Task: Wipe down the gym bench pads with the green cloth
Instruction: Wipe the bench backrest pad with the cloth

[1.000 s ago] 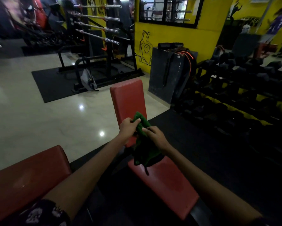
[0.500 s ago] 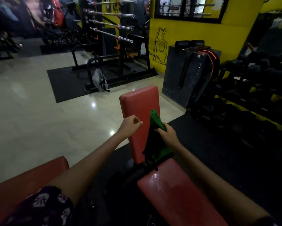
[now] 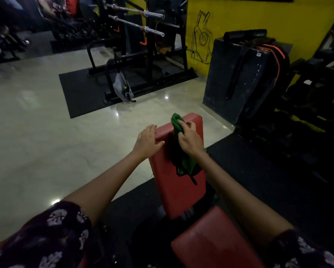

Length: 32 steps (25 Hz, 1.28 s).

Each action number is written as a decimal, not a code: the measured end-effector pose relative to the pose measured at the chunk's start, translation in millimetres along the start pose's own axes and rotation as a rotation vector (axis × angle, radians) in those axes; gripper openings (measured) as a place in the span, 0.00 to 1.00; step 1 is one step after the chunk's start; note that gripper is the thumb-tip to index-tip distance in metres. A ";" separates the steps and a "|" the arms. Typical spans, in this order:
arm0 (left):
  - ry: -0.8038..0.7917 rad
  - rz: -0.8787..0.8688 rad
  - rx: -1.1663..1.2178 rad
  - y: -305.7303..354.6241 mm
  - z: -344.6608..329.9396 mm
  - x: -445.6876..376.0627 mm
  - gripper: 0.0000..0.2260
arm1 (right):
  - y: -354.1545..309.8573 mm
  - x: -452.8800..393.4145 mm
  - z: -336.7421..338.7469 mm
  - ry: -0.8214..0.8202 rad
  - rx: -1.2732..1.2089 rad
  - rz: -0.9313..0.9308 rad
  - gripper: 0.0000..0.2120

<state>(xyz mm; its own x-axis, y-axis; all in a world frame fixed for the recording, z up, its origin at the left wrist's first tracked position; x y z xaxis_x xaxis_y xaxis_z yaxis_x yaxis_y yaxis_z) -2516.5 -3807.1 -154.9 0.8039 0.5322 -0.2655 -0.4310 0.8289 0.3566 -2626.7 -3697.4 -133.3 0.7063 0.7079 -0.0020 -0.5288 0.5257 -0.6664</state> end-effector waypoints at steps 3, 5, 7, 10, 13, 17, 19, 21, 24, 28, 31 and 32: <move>0.069 -0.102 -0.015 -8.8 -14.9 -3.2 0.23 | -7.2 -21.7 -36.2 -0.056 0.137 -0.043 0.24; 0.203 -0.148 -0.006 -12.4 -20.6 3.3 0.22 | -6.1 -23.2 -49.4 0.030 0.209 -0.094 0.24; 0.336 -0.206 0.046 -16.0 -23.1 4.9 0.20 | -7.8 -29.0 -48.9 0.123 0.270 -0.071 0.23; 0.508 -0.271 0.095 -18.8 -23.8 4.1 0.17 | -5.6 -58.0 -31.0 0.197 0.329 0.004 0.19; 0.557 -0.357 0.099 -21.3 -24.2 1.2 0.16 | 8.5 -105.6 -8.7 0.233 0.326 -0.155 0.16; 0.592 -0.388 0.118 -21.9 -24.7 1.9 0.15 | -2.2 -106.8 -13.5 0.275 0.334 -0.236 0.17; 0.614 -0.391 0.112 -23.1 -26.4 2.6 0.15 | -13.9 -80.1 -31.6 0.283 0.385 -0.062 0.17; 0.608 -0.390 0.112 -24.3 -27.2 1.0 0.15 | -7.5 -76.1 -29.9 0.274 0.349 0.008 0.17; 0.580 -0.344 0.154 -24.9 -26.5 1.2 0.14 | 17.8 -110.1 -0.2 0.312 0.260 -0.190 0.17; 0.475 -0.294 0.220 -23.5 -14.3 -11.0 0.11 | 20.9 -110.5 2.0 0.371 0.237 -0.310 0.19; 0.303 -0.293 0.232 -24.5 -10.9 -30.9 0.11 | 5.5 -70.9 -23.6 0.389 0.203 -0.179 0.19; 0.267 -0.290 0.260 -24.7 -11.5 -33.6 0.12 | 2.2 -54.7 -32.0 0.413 0.160 -0.140 0.20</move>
<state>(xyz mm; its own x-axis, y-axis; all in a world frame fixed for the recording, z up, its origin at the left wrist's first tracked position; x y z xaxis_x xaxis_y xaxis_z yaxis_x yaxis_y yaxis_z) -2537.5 -3843.5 -165.1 0.7275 0.3392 -0.5964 -0.0599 0.8974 0.4372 -2651.4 -3750.1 -158.5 0.8873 0.3946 -0.2388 -0.4580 0.6923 -0.5577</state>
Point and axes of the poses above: each hand's wrist, its own x-axis away from the middle knuckle, its own z-axis out of the back of the hand, y = z × x, the point moved 7 cm from there along -x, towards the middle knuckle, and after that the axes turned 9 degrees about -z, right-handed, at the moved point
